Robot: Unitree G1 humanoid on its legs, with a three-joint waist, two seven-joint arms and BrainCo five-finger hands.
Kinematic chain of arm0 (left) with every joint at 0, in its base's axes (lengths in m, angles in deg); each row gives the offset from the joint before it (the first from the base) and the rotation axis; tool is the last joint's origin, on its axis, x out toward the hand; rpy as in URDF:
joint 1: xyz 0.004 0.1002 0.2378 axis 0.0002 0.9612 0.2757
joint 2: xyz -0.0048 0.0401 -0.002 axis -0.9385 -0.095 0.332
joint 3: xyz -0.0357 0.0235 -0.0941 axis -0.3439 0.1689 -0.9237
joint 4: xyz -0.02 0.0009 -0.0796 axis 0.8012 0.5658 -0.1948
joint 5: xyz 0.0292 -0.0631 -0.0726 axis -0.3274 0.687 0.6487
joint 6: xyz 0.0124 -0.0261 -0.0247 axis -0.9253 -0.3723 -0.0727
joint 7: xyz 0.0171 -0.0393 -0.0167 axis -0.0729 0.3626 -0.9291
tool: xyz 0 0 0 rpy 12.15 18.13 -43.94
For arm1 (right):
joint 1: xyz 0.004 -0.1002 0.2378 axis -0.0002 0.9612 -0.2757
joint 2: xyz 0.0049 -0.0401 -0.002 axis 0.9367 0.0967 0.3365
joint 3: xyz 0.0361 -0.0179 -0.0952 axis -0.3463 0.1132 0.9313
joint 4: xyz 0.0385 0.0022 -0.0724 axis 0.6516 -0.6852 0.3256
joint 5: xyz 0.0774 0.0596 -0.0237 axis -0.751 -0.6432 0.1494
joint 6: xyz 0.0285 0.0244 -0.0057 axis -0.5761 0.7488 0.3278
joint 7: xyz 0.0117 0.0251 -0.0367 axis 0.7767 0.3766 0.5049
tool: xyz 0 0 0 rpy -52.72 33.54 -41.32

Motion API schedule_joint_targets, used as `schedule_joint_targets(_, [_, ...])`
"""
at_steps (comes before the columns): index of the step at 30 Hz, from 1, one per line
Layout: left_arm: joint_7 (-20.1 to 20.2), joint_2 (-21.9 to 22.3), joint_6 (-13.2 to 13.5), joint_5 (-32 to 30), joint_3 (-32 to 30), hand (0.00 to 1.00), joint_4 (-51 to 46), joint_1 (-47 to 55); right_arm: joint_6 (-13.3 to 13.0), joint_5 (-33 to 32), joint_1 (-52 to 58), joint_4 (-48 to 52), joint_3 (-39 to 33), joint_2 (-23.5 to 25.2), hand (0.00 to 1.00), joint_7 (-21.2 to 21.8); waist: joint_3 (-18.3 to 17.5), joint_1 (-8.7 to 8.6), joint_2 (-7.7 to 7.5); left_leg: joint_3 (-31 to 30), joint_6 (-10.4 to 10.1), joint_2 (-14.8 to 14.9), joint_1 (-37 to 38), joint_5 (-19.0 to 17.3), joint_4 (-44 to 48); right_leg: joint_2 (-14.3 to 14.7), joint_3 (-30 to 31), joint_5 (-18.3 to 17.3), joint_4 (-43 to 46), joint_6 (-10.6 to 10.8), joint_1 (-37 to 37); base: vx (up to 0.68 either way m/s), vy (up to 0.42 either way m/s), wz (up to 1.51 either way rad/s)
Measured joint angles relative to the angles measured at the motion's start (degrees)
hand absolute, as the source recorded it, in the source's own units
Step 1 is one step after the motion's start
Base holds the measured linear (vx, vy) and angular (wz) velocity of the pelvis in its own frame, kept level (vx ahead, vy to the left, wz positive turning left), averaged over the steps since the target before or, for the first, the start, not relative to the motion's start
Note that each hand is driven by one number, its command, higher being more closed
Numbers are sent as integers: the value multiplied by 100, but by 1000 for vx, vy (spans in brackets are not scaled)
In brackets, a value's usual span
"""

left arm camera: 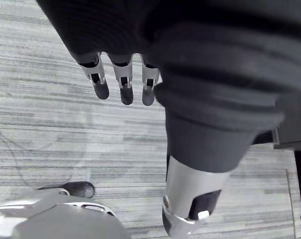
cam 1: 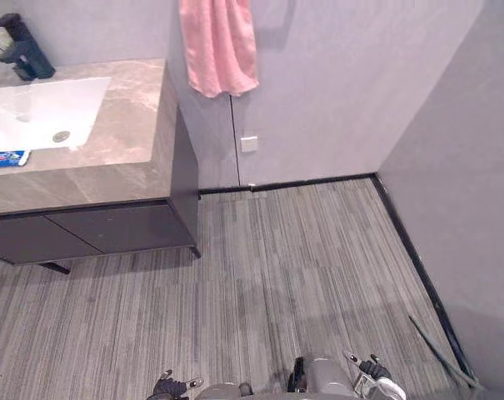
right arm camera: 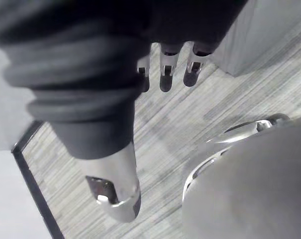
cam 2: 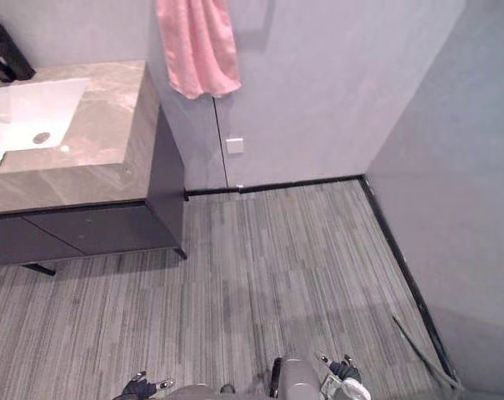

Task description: Organize washtable

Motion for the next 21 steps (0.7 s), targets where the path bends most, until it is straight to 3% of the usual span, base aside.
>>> schedule_joint_targets(1, [2, 7, 1, -1, 0, 0, 0, -22, -4, 1, 0, 3, -1, -14, 0, -1, 10, -22, 23, -42, -34, 73, 24, -27, 1, 86, 0, 142, -315, -47, -64, 386, -130, 40])
schedule_joint_targets(2, [5, -24, 2, -3, -2, 0, 0, -11, 3, 7, 22, -10, 4, -7, 0, -5, -4, -68, -20, -144, -71, 132, 62, -48, 8, 203, 86, 552, -1018, -55, -73, 443, -186, 56])
schedule_joint_targets(3, [8, -61, 1, -5, -19, 0, 4, -9, 14, 21, 125, -81, 4, 9, 0, -5, -25, -124, -96, -264, -217, 160, 143, -137, 130, 232, 192, 1117, -1330, -250, 16, 478, -211, 67])
schedule_joint_targets(4, [10, -43, 2, -5, -35, 0, 4, -32, 14, 15, 179, -116, -14, 1, 0, -4, -45, -130, -129, -346, -321, 215, 197, -200, 237, 250, 188, 1416, -1313, -408, 106, 512, -226, 49])
schedule_joint_targets(5, [11, 98, 12, -10, -103, 0, -13, -84, 24, 21, 209, -137, -77, -58, 0, -9, -70, -84, 82, -394, -432, 417, 151, -201, 563, 376, 106, 1260, -1271, -488, 216, 434, -178, 20])
schedule_joint_targets(6, [12, 152, 23, -5, -177, 0, -40, -94, 19, 22, 187, -119, -99, -56, 0, -11, -76, -73, 98, -402, -548, 446, 33, -132, 836, 407, 103, 1197, -1297, -526, 261, 516, -230, 0])
schedule_joint_targets(8, [7, 283, 19, 128, -489, 0, -102, -187, 11, -1, 185, 17, -112, -36, 0, -16, -52, -95, 182, -478, -905, 652, -801, 375, 2849, 562, 101, 1111, -1838, -656, 845, 518, -254, -3])
schedule_joint_targets(10, [5, 371, 25, 175, -587, 0, -301, -181, 6, -86, 208, 101, 0, -7, 0, -31, -33, -81, 176, -253, -861, 979, -1304, 438, 4263, 662, 134, 1060, -2220, -736, 1466, 511, -213, -12])
schedule_joint_targets(12, [10, 523, 44, 218, -591, 0, -530, -189, -2, -90, 212, 244, 67, 81, 0, -31, -7, 2, 110, 191, -747, 1184, -1644, 352, 4783, 655, 224, 1042, -2505, -763, 1985, 357, -121, -23])
schedule_joint_targets(14, [7, 555, 101, 283, -543, 0, -670, -282, 5, -92, 107, 251, 55, 166, 0, -49, 13, 126, 49, 601, -648, 1189, -2200, 119, 4509, 547, 391, 1040, -2890, -764, 2394, 276, -26, -36])
schedule_joint_targets(16, [2, 555, 130, 309, -500, 0, -678, -304, 3, -96, 28, 226, 51, 199, 0, -51, 9, 211, 51, 895, -643, 1110, -2422, 118, 3752, 430, 467, 980, -2995, -661, 2510, 226, 57, -28])
schedule_joint_targets(17, [-2, 556, 130, 312, -462, 0, -673, -308, 5, -96, 13, 224, 47, 204, 0, -57, 5, 186, 64, 936, -653, 944, -2533, 140, 2945, 332, 466, 918, -3035, -565, 2607, 276, 124, -5])
schedule_joint_targets(19, [-5, 551, 130, 312, -431, 0, -652, -299, 6, -94, 33, 211, 52, 192, 0, -63, -4, 195, 78, 831, -671, 627, -2541, 352, 1582, 210, 508, 786, -3076, -411, 2718, 236, 162, -4])
schedule_joint_targets(20, [-5, 543, 126, 313, -375, 0, -547, -288, 7, -89, 34, 122, 75, 120, 0, -68, -52, 216, 155, 586, -589, 472, -2512, 837, 787, 207, 576, 645, -3064, -273, 2792, 206, 180, -17])
schedule_joint_targets(21, [-6, 531, 123, 322, -373, 0, -507, -286, 10, -86, 30, 70, 106, 103, 0, -83, -73, 230, 151, 512, -482, 431, -2446, 1116, 726, 188, 628, 581, -3039, -214, 2823, 306, 250, -20])
